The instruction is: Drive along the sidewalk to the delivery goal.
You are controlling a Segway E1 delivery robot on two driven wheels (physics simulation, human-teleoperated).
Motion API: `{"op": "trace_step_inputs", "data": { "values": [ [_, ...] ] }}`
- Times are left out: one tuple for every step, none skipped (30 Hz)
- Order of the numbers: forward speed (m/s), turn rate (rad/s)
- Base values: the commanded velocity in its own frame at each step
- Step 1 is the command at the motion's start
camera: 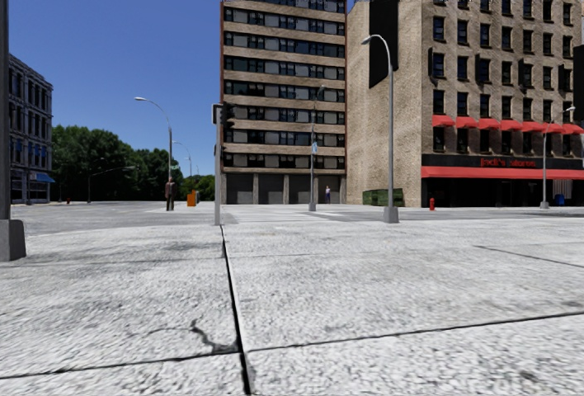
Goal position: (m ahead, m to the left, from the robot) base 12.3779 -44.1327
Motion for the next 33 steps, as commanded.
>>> {"op": "trace_step_inputs", "data": {
  "values": [
    [2.0, -0.44],
    [2.0, -0.44],
    [2.0, -0.44],
    [2.0, -0.44],
    [2.0, -0.45],
    [2.0, -0.45],
    [2.0, -0.46],
    [2.0, -0.47],
    [2.0, -0.48],
    [2.0, -0.48],
    [2.0, -0.49],
    [2.0, -0.5],
    [2.0, -0.5],
    [2.0, -0.5],
    [2.0, -0.5],
    [2.0, -0.51],
    [2.0, -0.51],
    [2.0, -0.51],
    [2.0, -0.51],
    [2.0, -0.51],
    [2.0, -0.51],
    [2.0, -0.51],
    [2.0, -0.51],
    [2.0, -0.51],
    [2.0, -0.51],
    [2.0, -0.52],
    [2.0, -0.59],
    [2.0, -0.59],
    [2.0, -0.61],
    [2.0, -0.62],
    [2.0, -0.62],
    [2.0, -0.62],
    [2.0, -0.63]
  ]
}}
